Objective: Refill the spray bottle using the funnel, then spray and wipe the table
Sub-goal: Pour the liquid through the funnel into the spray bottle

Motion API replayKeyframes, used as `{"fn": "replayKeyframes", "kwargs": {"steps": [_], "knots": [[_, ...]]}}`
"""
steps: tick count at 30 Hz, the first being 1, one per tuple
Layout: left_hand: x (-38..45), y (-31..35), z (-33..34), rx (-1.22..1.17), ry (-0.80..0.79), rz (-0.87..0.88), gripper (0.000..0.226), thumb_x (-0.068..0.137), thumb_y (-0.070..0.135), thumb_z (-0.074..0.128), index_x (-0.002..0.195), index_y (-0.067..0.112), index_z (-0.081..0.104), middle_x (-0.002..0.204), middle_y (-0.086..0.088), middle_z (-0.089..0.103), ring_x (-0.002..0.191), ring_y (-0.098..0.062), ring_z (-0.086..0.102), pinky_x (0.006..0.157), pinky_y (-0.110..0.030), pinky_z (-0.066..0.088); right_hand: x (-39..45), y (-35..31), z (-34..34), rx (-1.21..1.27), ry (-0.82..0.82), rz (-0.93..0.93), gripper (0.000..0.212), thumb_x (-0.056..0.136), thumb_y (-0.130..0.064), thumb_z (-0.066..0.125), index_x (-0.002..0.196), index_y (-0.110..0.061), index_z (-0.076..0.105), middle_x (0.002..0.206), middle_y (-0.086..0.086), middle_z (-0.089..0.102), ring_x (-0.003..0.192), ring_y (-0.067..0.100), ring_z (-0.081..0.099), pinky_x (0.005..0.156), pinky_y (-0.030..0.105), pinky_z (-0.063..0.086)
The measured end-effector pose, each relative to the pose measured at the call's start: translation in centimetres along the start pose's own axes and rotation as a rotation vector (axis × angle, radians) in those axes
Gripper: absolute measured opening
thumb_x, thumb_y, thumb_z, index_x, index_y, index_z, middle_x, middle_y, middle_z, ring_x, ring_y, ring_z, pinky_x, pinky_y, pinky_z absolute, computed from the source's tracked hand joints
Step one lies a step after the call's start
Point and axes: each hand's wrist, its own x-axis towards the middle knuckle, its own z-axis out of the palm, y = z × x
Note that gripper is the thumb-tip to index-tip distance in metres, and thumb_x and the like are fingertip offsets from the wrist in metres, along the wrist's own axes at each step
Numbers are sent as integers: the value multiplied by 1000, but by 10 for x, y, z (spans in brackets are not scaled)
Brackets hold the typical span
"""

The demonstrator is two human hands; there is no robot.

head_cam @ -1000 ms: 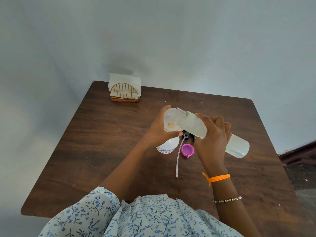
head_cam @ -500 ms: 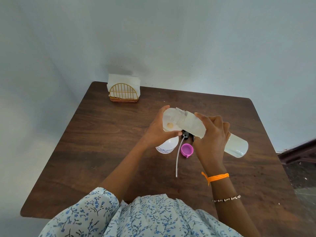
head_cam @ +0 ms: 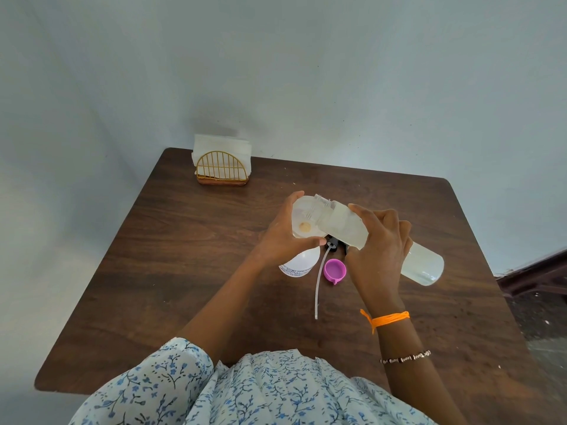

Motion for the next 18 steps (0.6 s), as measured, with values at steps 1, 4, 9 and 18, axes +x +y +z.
{"fn": "replayKeyframes", "kwargs": {"steps": [1,4,9,18], "knots": [[0,1,0,-2,-2,2,96,72,22,78,143,27,14,147,2,29,130,-14,33,98,-28,32,0,0,0,-1,2,0,68,61,10,72,119,-21,60,106,8,54,104,27,41,90,41,34],[-1,2,0,0,-7,6,95,73,22,78,143,27,14,147,2,28,130,-14,32,97,-26,31,0,1,0,3,4,3,68,60,11,72,119,-21,60,107,8,54,105,27,41,90,41,34],[-1,3,-1,-1,-10,5,95,73,21,78,143,27,14,146,2,29,123,-8,33,96,-25,31,1,1,1,-12,0,0,68,60,10,74,119,-21,60,107,9,54,105,27,41,90,41,35],[-2,4,-2,-11,-15,8,95,73,20,77,143,25,14,144,2,31,125,-10,34,98,-27,32,1,2,4,-6,10,-8,68,59,9,73,119,-21,60,104,9,54,102,27,42,87,41,35]]}}
